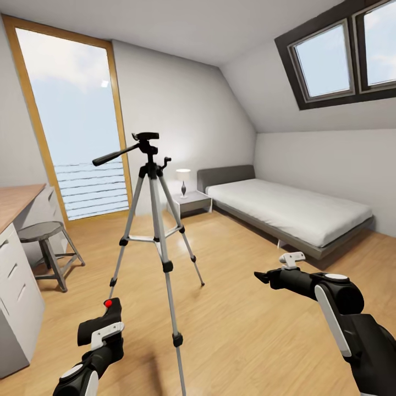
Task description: Attach the digital camera to the camera tripod in the bedroom.
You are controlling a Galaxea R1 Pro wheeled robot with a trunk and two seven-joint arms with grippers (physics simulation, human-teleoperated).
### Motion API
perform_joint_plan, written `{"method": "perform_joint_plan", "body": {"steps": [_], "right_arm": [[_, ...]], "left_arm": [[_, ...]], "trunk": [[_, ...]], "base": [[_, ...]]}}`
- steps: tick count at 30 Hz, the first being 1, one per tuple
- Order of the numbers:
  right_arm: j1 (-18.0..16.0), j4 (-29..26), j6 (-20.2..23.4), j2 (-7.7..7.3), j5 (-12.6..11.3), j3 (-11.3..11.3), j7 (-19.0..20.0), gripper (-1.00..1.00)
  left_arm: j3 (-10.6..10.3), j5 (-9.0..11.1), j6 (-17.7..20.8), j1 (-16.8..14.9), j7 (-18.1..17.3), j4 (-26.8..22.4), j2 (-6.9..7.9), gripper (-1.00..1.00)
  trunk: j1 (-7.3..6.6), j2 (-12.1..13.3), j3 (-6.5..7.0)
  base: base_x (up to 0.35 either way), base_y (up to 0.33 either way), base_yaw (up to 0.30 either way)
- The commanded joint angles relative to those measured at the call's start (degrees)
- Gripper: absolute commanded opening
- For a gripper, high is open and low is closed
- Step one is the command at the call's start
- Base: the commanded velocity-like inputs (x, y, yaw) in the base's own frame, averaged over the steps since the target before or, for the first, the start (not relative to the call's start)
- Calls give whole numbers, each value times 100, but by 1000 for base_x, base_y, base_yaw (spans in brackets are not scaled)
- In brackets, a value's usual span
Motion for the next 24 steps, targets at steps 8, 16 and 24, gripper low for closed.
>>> {"method": "perform_joint_plan", "body": {"steps": [8,16,24], "right_arm": [[-11,-3,242,3,-34,-5,-9,100],[-22,-3,321,6,-35,1,-12,100],[-24,-3,321,14,-35,3,-16,100]], "left_arm": [[13,13,31,-4,14,-8,-5,-100],[16,12,31,-4,14,-8,-3,-100],[22,12,31,-4,14,-8,1,-100]], "trunk": [[-177,319,67],[-353,640,140],[-529,961,213]], "base": [[0,0,0],[0,0,0],[0,0,0]]}}
